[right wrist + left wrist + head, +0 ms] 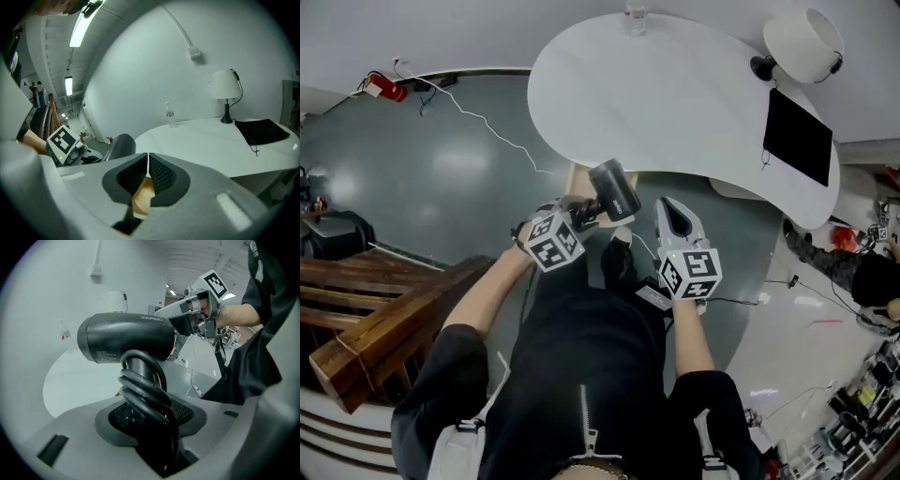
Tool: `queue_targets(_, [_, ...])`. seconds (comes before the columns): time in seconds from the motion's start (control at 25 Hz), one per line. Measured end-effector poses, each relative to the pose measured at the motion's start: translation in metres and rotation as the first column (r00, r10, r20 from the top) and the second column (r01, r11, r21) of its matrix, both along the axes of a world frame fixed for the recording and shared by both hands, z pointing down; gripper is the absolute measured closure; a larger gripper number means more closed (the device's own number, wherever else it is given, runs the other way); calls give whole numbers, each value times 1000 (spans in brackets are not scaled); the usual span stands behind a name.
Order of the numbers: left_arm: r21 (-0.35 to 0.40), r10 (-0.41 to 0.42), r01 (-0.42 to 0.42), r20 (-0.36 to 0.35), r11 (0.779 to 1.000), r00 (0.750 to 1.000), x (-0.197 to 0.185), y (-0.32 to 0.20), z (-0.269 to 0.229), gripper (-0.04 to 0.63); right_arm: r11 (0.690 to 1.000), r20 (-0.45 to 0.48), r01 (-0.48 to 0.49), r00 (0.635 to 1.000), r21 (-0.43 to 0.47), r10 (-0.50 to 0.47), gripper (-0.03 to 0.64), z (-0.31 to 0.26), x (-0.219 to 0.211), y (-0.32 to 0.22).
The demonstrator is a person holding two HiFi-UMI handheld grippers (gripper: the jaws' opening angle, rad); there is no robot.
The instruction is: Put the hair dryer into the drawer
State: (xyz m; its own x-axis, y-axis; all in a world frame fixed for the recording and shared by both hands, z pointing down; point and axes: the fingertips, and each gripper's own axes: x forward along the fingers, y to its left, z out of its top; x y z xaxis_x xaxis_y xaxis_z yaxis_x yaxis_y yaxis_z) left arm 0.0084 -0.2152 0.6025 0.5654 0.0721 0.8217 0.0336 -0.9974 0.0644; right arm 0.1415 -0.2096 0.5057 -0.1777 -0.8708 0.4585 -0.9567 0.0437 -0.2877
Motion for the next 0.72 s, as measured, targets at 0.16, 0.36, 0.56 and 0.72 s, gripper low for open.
queue_targets(0.16, [-3, 83, -83, 32, 997, 996, 1, 0, 14, 397, 999, 0, -42, 999, -24, 42, 612, 9, 4, 5])
queue_targets(0.36, [-1, 184, -184, 62, 983, 981, -4, -3, 27, 397, 993, 2, -104, 995, -47, 105, 612, 14, 6, 12])
queue_targets(0.56, [2, 272, -273, 96, 962, 958, -6, -12, 44, 397, 983, 5, -173, 985, -66, 174, 612, 23, 11, 12])
queue_targets(0.72, [1, 357, -360, 124, 933, 926, -9, -12, 58, 397, 974, 1, -213, 977, -82, 214, 612, 28, 9, 15])
